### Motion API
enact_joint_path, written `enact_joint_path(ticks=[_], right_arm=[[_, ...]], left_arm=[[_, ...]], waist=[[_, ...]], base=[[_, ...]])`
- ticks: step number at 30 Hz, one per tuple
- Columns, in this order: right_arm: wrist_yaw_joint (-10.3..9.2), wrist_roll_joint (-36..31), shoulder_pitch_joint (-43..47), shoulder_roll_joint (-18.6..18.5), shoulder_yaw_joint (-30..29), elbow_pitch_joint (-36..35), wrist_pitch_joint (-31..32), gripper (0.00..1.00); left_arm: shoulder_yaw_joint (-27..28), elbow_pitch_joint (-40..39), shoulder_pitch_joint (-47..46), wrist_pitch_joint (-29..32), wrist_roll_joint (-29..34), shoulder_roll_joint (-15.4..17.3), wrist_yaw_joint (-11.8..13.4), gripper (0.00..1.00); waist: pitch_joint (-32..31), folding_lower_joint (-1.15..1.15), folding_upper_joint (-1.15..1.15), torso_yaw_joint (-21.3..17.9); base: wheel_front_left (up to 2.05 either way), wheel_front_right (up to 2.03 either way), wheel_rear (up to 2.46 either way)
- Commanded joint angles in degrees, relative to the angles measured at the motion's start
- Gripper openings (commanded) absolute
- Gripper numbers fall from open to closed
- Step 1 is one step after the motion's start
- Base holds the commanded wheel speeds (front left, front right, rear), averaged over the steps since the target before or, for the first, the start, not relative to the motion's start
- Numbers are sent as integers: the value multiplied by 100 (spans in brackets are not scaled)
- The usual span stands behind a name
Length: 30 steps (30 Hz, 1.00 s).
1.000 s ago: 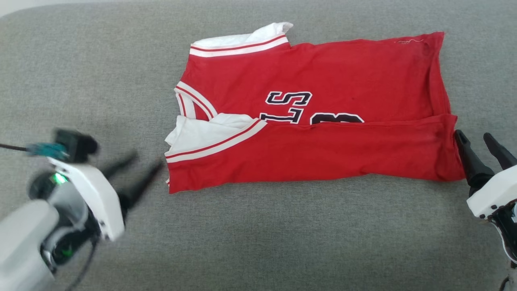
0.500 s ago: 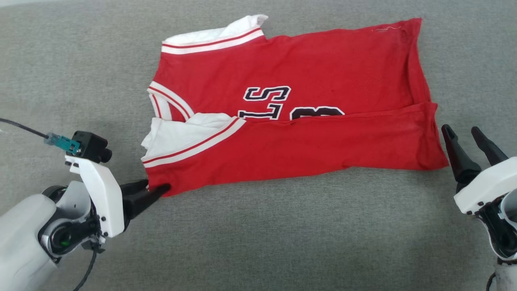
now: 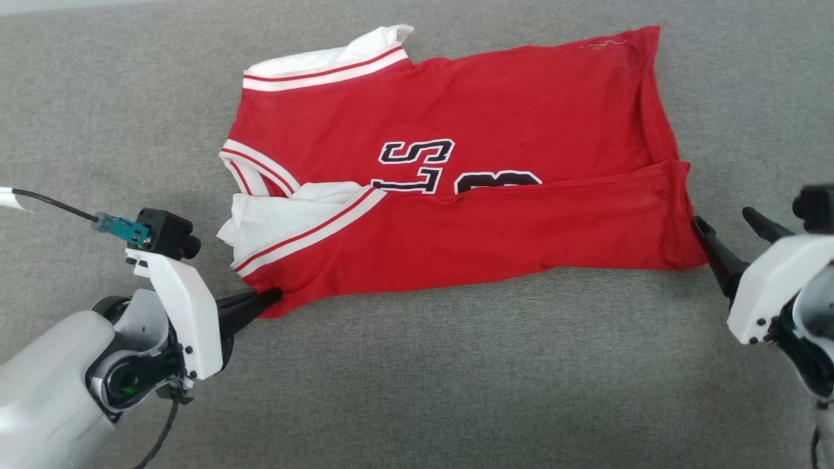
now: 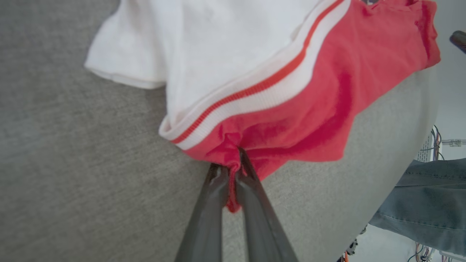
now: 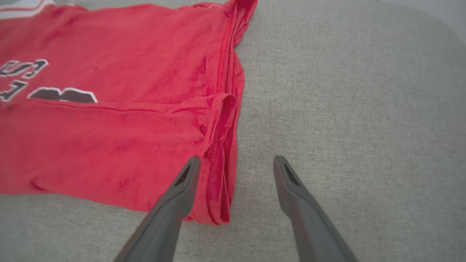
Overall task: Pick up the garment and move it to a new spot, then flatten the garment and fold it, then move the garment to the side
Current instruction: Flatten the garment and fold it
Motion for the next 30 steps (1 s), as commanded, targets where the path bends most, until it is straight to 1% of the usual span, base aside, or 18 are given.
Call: enact_joint_path(ticks=[1, 6, 9, 11, 12, 13, 14, 15, 19, 22, 25, 30], right_arm=[[0, 20, -89, -28, 30, 20, 42, 100], [-1, 124, -422, -451, 531, 355, 724, 100], [-1, 174, -598, -623, 728, 695, 891, 100], [-1, 187, -644, -694, 832, 945, 926, 100], [-1, 210, -645, -716, 878, 1059, 926, 66], [-1, 245, -639, -718, 905, 1148, 888, 40], [-1, 296, -612, -709, 916, 1225, 867, 7], [-1, 346, -572, -709, 926, 1286, 850, 0], [-2, 446, -437, -828, 924, 1393, 793, 0], [-2, 524, -350, -873, 860, 1292, 724, 0], [-2, 569, -232, -907, 769, 1073, 690, 0], [-2, 606, 219, -963, 572, 606, 775, 0]], left_arm=[[-140, 2, 99, 34, 95, -112, 20, 0], [-226, -91, -51, -169, 232, -224, 19, 0], [-326, 15, -111, -347, 459, -322, 20, 0], [-345, 60, -141, -477, 430, -429, 21, 0], [-369, 76, -167, -559, 473, -469, 20, 0], [-387, 99, -185, -652, 499, -505, 20, 0], [-395, 133, -192, -750, 523, -542, 20, 0], [-405, 185, -192, -846, 552, -567, 19, 0], [-503, 300, -149, -1109, 571, -646, 19, 0], [-561, 270, -77, -1261, 521, -599, 19, 0], [-604, 139, 38, -1422, 466, -457, 19, 0], [-653, -316, 392, -1739, 380, -58, 19, 0]], waist=[[18, 0, 0, 27], [87, 0, 0, 198], [114, 0, 0, 313], [109, 0, 0, 391], [98, 0, 0, 430], [77, 0, 0, 469], [44, 0, 0, 507], [14, 0, 0, 536], [-119, 0, 0, 601], [-214, 0, 0, 610], [-284, 0, 0, 602], [-350, 0, 0, 597]], base=[[0, 0, 0], [0, 0, 0], [0, 0, 0], [0, 0, 0], [0, 0, 0], [0, 0, 0], [0, 0, 0], [0, 0, 0], [0, 0, 0], [0, 0, 0], [0, 0, 0], [0, 0, 0]])
